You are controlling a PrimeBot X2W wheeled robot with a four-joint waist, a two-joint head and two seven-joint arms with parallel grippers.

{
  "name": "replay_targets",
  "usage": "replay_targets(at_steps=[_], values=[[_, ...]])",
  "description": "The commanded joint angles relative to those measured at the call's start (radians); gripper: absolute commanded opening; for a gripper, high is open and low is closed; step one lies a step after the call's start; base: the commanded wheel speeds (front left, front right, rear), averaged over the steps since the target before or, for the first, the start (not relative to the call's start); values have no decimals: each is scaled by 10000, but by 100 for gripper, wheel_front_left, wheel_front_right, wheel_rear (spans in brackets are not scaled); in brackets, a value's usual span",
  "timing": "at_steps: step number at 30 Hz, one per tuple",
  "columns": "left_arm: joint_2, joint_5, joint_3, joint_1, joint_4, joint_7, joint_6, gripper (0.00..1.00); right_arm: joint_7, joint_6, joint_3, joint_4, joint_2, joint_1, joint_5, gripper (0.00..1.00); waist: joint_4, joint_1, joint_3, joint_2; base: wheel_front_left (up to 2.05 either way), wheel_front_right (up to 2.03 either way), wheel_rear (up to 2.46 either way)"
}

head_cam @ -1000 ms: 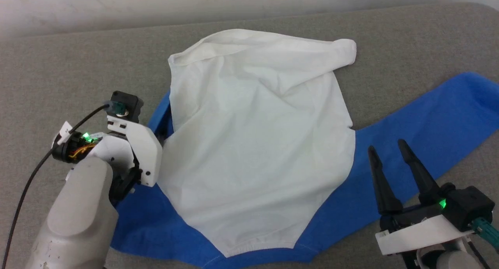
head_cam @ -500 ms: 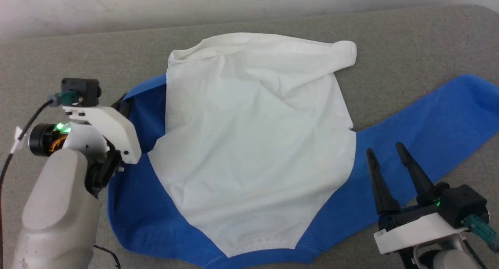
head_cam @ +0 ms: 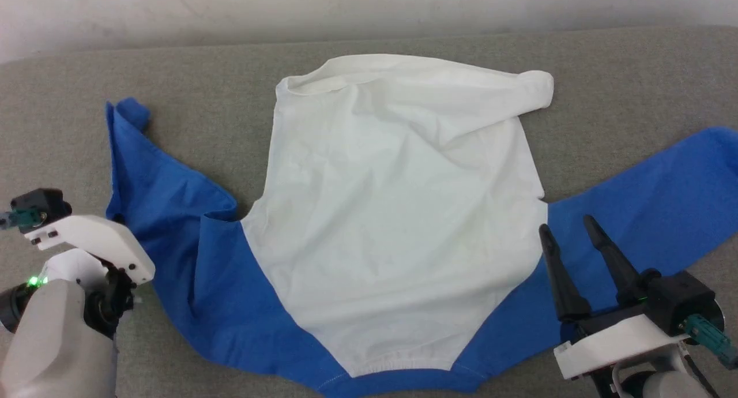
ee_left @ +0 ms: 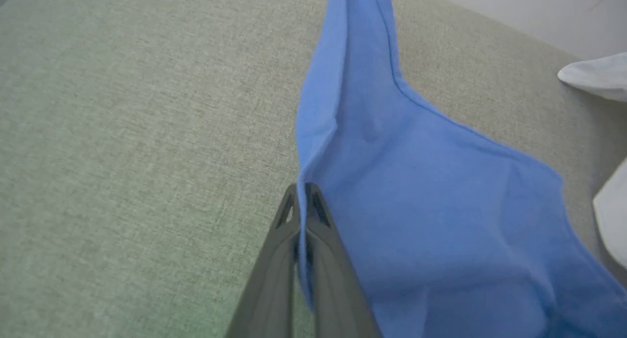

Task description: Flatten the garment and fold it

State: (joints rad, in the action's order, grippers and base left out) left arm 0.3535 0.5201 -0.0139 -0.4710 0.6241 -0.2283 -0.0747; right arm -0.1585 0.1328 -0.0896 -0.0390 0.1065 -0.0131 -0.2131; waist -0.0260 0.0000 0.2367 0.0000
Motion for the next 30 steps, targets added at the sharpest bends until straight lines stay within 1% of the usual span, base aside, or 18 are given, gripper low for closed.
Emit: replay_targets(at_steps=[1, 2, 3, 7, 9, 13, 15, 17, 19, 23, 26, 28, 30], values=[[-56, 107, -53, 114, 147, 74, -71, 30, 45, -21, 1, -48, 32, -41, 27, 100, 18, 0, 20, 0, 0, 0, 0], [-80, 100, -49, 132, 267, 135, -104, 55, 66, -21, 8, -40, 36, -43, 25, 100, 30, 0, 8, 0, 0, 0, 0], [-107, 88, -32, 125, 373, 198, -122, 100, 92, -21, 18, -23, 42, -51, 26, 100, 50, 0, -21, 0, 0, 0, 0], [-198, -114, 78, 38, 398, 1126, -57, 100, 195, -21, 146, 72, 93, -118, 17, 100, 179, 0, -314, 0, 0, 0, 0], [-228, -318, 245, 1, 167, 1823, 132, 100, 271, -21, 328, 121, 138, -158, 40, 100, 263, 0, -520, 0, 0, 0, 0], [-330, -746, 649, 161, -568, 3378, 617, 100, 508, -21, 913, 226, 155, -272, 190, 100, 460, 0, -993, 0, 0, 0, 0], [-362, -1041, 882, 384, -1016, 4113, 741, 100, 628, -21, 1153, 241, 145, -346, 271, 100, 564, 0, -1239, 0, 0, 0, 0], [-449, -1334, 1106, 724, -1561, 4522, 758, 100, 703, -21, 1325, 232, 132, -449, 333, 100, 666, 0, -1469, 0, 0, 0, 0], [-575, -1592, 1324, 1204, -2195, 4722, 758, 100, 725, -21, 1422, 205, 144, -577, 474, 100, 746, 0, -1649, 0, 0, 0, 0], [-852, -2090, 1702, 2376, -3376, 4857, 543, 100, 694, -21, 1511, 192, 139, -912, 660, 100, 868, 0, -1897, 0, 0, 0, 0], [-967, -2357, 2072, 3279, -3841, 4827, 412, 100, 689, -21, 1566, 163, 56, -1156, 696, 100, 905, 0, -1992, 0, 0, 0, 0], [-1089, -2320, 2260, 3799, -4001, 4553, 356, 100, 699, -21, 1575, 158, -12, -1294, 682, 100, 913, 0, -2024, 0, 0, 0, 0], [-1201, -2185, 2467, 4257, -4069, 3964, 358, 100, 717, -21, 1549, 165, -69, -1415, 685, 100, 919, 0, -2034, 0, 0, 0, 0]])
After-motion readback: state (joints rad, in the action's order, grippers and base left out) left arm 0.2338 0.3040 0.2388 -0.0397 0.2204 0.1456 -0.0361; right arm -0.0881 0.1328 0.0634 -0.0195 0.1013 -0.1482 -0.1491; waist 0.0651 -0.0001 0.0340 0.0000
